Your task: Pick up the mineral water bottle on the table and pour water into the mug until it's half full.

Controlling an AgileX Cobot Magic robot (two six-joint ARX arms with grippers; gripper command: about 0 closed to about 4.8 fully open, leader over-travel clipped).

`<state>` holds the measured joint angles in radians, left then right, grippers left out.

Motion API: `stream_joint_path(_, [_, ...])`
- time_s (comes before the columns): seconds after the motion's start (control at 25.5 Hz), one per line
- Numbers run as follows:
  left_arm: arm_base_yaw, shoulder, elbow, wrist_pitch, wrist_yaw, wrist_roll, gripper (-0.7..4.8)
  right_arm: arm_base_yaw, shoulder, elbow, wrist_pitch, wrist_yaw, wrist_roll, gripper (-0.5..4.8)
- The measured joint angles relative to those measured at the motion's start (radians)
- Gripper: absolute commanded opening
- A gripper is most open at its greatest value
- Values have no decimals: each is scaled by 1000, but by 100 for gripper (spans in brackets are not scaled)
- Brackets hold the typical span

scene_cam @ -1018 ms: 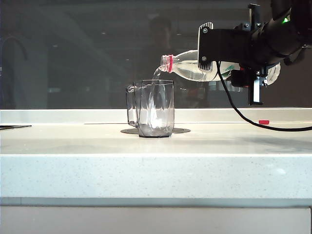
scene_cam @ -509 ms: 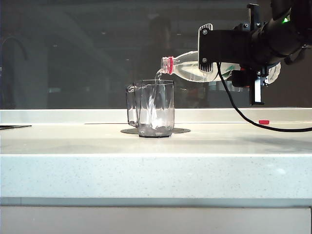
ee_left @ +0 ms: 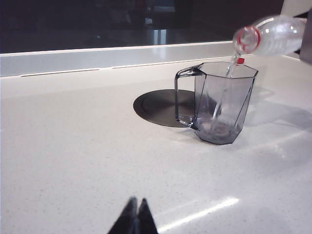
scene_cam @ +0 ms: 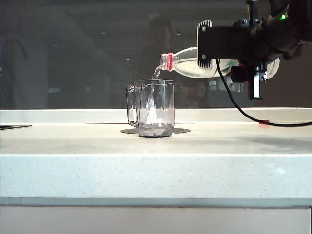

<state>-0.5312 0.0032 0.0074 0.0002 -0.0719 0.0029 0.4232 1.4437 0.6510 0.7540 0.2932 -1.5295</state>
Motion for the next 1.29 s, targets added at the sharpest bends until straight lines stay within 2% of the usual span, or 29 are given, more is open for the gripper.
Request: stream_joint_path(1.29, [0,0,0,0,0,0,-4,-6,-5,36,-4,48,-77,202])
